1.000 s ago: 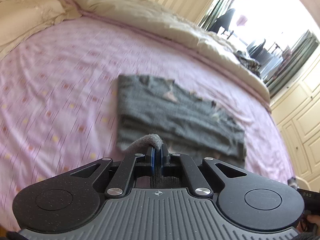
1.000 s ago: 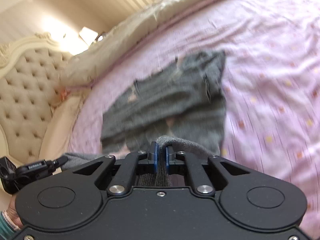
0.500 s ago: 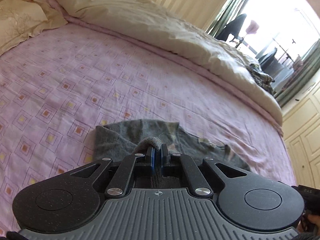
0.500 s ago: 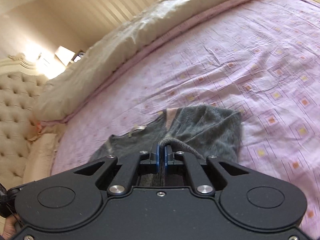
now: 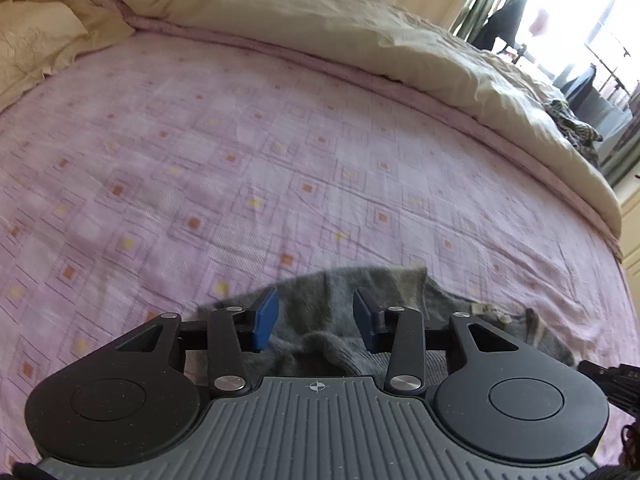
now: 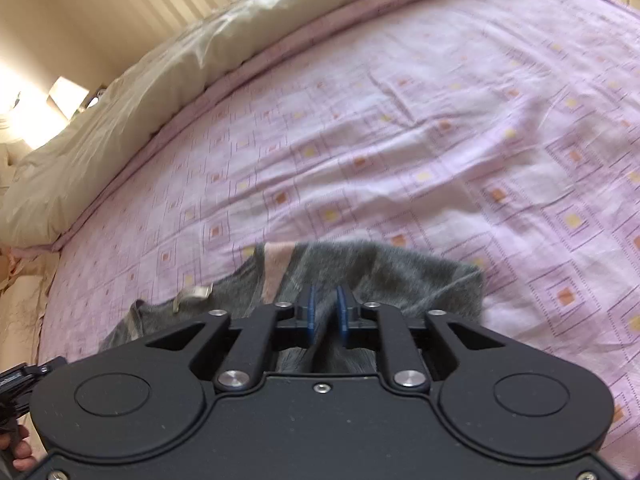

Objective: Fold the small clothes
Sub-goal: 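Lift the hem with both grippers, carry it over toward the collar, open both, then withdraw both open grippers from the folded sweater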

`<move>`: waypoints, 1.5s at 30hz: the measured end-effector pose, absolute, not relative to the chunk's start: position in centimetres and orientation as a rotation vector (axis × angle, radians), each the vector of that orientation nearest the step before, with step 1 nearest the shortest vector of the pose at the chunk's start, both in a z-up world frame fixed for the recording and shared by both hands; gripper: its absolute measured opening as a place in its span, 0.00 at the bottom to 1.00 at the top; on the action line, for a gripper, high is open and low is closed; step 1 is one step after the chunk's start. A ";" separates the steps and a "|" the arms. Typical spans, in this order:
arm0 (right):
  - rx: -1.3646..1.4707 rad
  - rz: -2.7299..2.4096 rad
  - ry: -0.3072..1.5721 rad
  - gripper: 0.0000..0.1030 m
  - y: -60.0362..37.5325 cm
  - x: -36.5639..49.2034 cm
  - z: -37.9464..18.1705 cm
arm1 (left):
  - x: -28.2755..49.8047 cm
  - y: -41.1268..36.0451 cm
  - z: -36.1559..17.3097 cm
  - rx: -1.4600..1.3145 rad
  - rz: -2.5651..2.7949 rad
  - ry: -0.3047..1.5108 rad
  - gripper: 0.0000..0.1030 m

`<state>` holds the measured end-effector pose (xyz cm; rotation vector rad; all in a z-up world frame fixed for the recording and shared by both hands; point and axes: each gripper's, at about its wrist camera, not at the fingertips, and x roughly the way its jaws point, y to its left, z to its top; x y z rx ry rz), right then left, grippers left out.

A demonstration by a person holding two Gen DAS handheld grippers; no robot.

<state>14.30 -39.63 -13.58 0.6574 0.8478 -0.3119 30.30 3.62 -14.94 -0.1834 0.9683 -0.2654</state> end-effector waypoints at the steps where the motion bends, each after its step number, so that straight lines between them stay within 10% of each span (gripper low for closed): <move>1: 0.637 -0.320 0.831 0.37 -39.4 14.1 -13.2 | 30.1 3.8 -14.4 -0.160 -0.263 0.950 0.44; 21: 0.106 -0.072 1.017 0.42 -29.4 14.4 -15.3 | 23.6 -0.4 -17.5 0.241 -0.566 1.012 0.54; 33: 0.226 -0.240 0.914 0.43 -35.1 21.9 -13.7 | 34.7 0.3 -14.8 0.083 -0.334 0.926 0.54; 45: 0.214 -0.120 0.954 0.45 -30.4 16.1 -13.8 | 24.5 1.2 -14.5 0.176 -0.522 0.958 0.54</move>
